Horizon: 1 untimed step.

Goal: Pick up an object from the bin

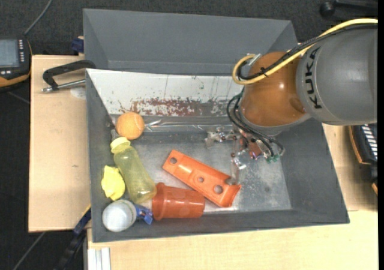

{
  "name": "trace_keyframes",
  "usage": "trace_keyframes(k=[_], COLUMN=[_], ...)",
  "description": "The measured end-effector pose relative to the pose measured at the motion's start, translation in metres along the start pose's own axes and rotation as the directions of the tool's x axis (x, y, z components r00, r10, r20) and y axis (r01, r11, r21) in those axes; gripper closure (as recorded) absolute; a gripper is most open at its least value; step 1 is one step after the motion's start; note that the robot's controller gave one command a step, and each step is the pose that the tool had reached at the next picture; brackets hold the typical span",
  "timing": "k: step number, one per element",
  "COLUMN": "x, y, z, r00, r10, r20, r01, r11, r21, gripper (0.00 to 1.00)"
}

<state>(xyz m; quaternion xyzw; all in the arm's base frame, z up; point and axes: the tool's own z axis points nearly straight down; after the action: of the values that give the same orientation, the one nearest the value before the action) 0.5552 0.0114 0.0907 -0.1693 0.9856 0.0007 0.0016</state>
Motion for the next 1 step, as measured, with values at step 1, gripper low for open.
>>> trace_keyframes(k=[1], x=[-0.0014], y=[0.0447], z=[0.0138], r00=[0.998], r10=[-0.066], r20=[0.002], r01=[0.066], r11=[0.998], r21=[0.000], gripper=[0.00])
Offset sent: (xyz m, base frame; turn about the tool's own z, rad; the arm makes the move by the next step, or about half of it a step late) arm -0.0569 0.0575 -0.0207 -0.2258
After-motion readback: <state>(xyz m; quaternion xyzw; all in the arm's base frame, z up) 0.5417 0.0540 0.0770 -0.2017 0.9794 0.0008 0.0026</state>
